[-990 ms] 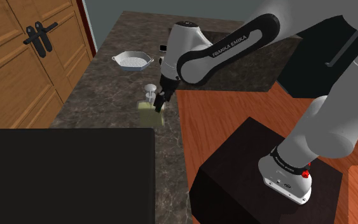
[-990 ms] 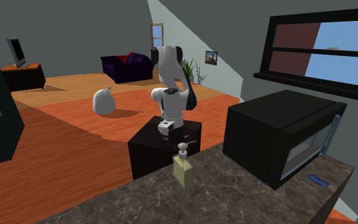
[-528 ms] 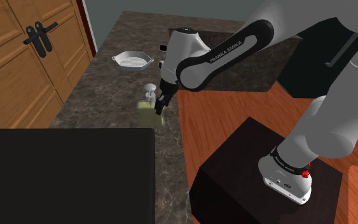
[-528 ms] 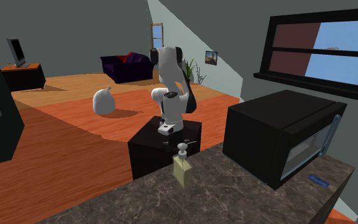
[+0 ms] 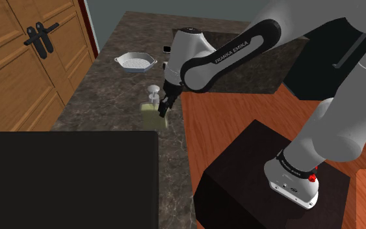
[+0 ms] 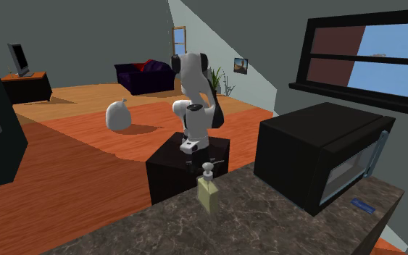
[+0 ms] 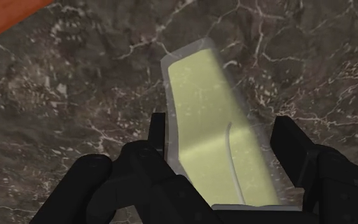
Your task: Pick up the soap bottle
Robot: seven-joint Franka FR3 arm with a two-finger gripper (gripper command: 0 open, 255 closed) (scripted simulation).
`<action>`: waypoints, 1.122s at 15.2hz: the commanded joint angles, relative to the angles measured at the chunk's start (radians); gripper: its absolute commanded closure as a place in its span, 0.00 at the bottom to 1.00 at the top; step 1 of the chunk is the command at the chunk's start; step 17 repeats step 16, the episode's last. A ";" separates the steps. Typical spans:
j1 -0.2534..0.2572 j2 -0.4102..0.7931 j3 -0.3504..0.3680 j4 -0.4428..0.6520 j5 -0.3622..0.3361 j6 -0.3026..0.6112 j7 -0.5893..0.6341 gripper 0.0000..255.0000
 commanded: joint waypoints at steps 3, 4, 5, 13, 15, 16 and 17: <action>-0.001 -0.031 0.001 0.016 0.007 -0.046 -0.002 1.00; -0.002 -0.040 0.001 0.020 0.009 -0.060 -0.002 1.00; -0.002 -0.048 0.001 0.025 0.011 -0.073 -0.003 1.00; -0.005 -0.109 -0.001 0.072 0.022 -0.180 -0.004 1.00; -0.005 -0.117 -0.001 0.080 0.023 -0.195 -0.004 1.00; -0.005 -0.117 -0.001 0.080 0.023 -0.195 -0.004 1.00; -0.005 -0.117 -0.001 0.080 0.023 -0.195 -0.004 1.00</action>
